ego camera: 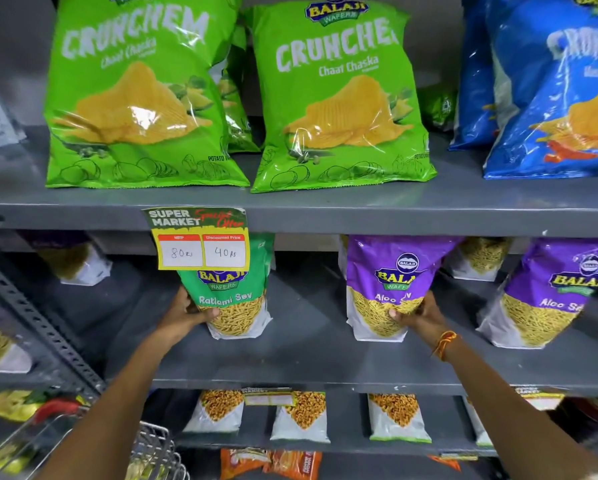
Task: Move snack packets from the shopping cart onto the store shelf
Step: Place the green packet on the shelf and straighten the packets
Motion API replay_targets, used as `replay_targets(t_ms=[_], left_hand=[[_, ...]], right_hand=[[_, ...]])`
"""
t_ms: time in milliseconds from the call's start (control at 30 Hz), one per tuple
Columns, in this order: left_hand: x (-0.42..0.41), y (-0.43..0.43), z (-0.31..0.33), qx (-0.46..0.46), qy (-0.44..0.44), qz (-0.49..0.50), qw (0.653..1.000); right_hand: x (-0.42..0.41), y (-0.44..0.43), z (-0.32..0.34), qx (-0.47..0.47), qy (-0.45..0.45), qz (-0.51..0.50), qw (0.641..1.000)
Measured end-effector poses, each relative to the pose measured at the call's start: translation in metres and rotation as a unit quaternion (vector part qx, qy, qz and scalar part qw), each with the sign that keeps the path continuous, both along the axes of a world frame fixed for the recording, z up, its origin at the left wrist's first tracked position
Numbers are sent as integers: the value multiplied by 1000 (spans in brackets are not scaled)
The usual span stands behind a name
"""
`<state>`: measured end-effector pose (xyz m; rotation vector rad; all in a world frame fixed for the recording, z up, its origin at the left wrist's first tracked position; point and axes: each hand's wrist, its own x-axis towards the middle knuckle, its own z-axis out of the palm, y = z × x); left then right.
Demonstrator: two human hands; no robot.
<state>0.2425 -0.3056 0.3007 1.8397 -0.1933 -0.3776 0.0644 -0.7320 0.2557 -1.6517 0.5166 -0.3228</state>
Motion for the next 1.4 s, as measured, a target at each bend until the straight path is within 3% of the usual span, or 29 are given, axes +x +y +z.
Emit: replay_targets(t_ms=[200,267,367,467,567,733,900,1000,1133,1400], left_hand=[[-12,-4,1,-36,14,14,999],[-30,-10,-8,-82,15,82,993],[-76,-28,-41,-67,-37,222,972],[-122,-74,-63,-48,-30,129,990],[-132,-140,-59,-37,-26,-1,999],[-110,-229,-38,-25,-38,-81,996],[-102,-254,-42,-31,9,-83,996],[-106,-261,-40,-29,19,-78,996],[-112,-269,-42,-35,-1,-29,999],[-118,-270,-36,-41,17,-19,999]], right_hand=[[-4,4,1,-22,-12,-12,1000],[-8,12,3,-28,-17,-26,999],[-23,19,-6,-17,-27,-82,996],[-59,6,-20,2,-32,-166,986],[-103,-34,-29,-68,9,-232,970],[-151,-110,5,-86,-29,-386,918],[-150,-177,16,-22,25,-219,975],[-144,-186,18,-13,16,-134,991],[-136,-196,9,3,-28,-116,993],[-135,-204,11,2,-13,-104,995]])
